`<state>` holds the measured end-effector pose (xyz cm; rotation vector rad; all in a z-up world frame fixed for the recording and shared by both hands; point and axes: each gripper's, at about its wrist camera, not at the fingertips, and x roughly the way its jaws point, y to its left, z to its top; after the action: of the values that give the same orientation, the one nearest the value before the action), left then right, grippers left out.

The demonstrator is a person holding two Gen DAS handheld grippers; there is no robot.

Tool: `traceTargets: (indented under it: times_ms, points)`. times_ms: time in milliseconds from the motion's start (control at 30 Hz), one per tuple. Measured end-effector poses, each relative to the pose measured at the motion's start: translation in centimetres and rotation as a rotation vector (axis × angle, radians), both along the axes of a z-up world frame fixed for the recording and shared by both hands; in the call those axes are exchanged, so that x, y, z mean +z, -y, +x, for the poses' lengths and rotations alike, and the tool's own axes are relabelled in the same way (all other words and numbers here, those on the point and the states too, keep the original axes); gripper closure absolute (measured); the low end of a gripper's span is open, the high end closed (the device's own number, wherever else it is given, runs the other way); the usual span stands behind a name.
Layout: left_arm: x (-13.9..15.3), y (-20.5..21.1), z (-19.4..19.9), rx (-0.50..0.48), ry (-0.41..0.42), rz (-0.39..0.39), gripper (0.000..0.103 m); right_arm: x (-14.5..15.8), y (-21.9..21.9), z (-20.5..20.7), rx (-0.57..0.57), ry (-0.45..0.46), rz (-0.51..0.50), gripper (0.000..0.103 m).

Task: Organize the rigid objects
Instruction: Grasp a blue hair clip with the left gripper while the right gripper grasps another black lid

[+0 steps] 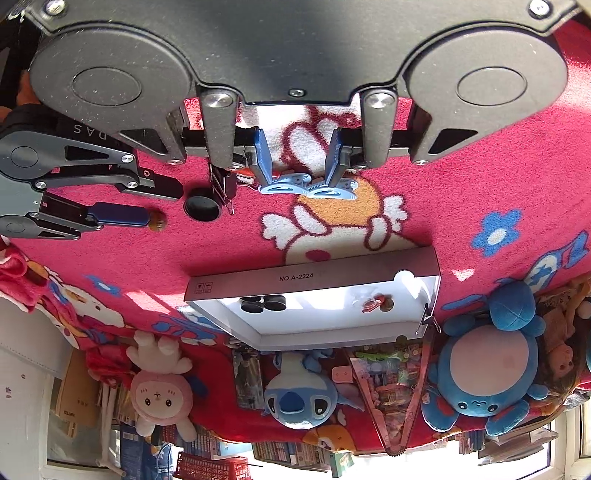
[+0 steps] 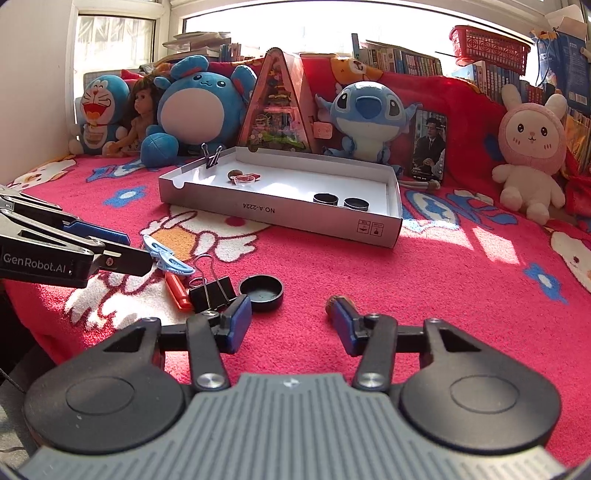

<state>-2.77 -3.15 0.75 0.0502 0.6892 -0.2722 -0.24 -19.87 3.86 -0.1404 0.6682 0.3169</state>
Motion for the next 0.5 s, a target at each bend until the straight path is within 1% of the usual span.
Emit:
traceTargets:
  times_ms: [100, 167, 300, 500]
  points:
    - [-0.6, 0.0, 0.8, 0.006, -0.052, -0.048, 0.074, -0.3, -0.3, 0.2, 0.002, -0.006, 0.005, 0.055]
    - [-0.9, 0.3, 1.2, 0.018, -0.067, -0.061, 0.074, -0.5, -0.5, 0.3, 0.000, -0.005, 0.006, 0.055]
    - [-1.4, 1.1, 1.5, 0.020, -0.041, -0.021, 0.074, -0.7, -0.8, 0.4, -0.001, 0.001, -0.003, 0.055]
    - [-1.7, 1.7, 1.9, 0.023, -0.025, -0.007, 0.073, -0.8, -0.9, 0.7, -0.002, 0.002, -0.004, 0.055]
